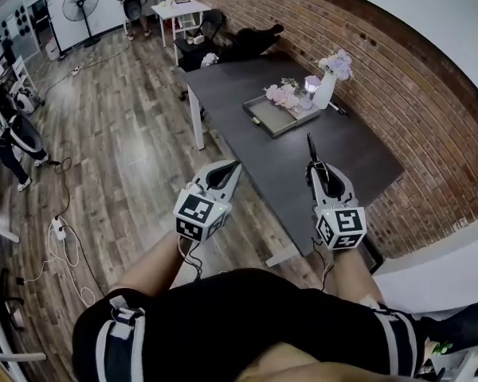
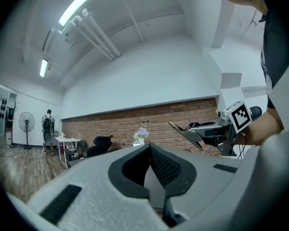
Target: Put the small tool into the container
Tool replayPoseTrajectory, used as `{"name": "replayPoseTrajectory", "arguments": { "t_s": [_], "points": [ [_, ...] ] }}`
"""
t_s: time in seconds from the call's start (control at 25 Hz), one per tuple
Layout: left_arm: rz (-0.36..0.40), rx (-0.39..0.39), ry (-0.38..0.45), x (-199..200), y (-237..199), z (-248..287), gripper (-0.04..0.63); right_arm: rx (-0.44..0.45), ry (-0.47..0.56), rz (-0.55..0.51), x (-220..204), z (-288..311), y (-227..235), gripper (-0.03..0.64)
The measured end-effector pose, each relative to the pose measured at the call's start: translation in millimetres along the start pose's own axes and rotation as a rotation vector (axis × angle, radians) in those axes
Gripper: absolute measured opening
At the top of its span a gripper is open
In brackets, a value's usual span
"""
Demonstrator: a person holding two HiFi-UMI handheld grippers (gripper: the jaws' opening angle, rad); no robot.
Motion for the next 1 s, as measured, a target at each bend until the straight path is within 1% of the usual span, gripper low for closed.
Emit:
{"name": "replayPoseTrajectory", "arguments": {
  "t_s": [0.16,0.2,0.32,0.36,0.4,0.48,0.52,0.64,0.76,0.88,1.0],
  "points": [
    [0.003,-0.003,0.011,-2.8,-23.1,1.0,0.009,-0.012,0.017,-0.011,1.8,20.5,-3.8,0.089],
    [-0.009,-0.004,0.018,-4.6,-28.3,0.1,0.009,-0.016,0.024,-0.014,2.3,24.2,-5.2,0.089],
    [-0.096,-0.007,0.039,-9.7,-41.7,-1.5,0.009,-0.019,0.029,-0.013,2.0,32.4,-9.7,0.089],
    [-0.1,-0.019,0.039,-7.6,-43.6,0.5,0.009,-0.019,0.03,-0.015,3.4,35.0,-9.8,0.089],
    [-0.077,-0.036,0.041,-3.0,-44.4,3.4,0.009,-0.022,0.033,-0.019,5.8,37.3,-8.5,0.089],
    [-0.007,-0.057,0.053,7.7,-47.3,9.2,0.009,-0.035,0.044,-0.017,9.1,42.4,-3.2,0.089],
    [0.007,-0.056,0.058,10.9,-50.9,11.1,0.009,-0.041,0.047,-0.006,8.7,45.9,-1.7,0.089],
    [-0.013,-0.064,0.047,10.0,-59.8,13.1,0.009,-0.038,0.048,0.016,4.7,57.9,-8.1,0.089],
    [0.01,-0.09,0.037,6.7,-62.2,12.5,0.009,-0.03,0.052,0.012,4.3,66.0,-15.7,0.089],
    [0.012,-0.075,0.045,5.3,-71.0,8.6,0.009,-0.029,0.05,0.014,1.6,73.4,-20.1,0.089],
    [0.007,-0.061,0.03,0.4,-79.5,6.4,0.009,-0.022,0.044,0.015,-0.8,78.1,-25.0,0.089]
  ]
}}
Point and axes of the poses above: the fingertips, and each gripper's own axes: z forward along the fingers, y to its right, x out of its top, the point moved 3 cm from there along -z, backward along the fingers, and after that the axes turned 6 degrees about y, right-handed, at the moved point
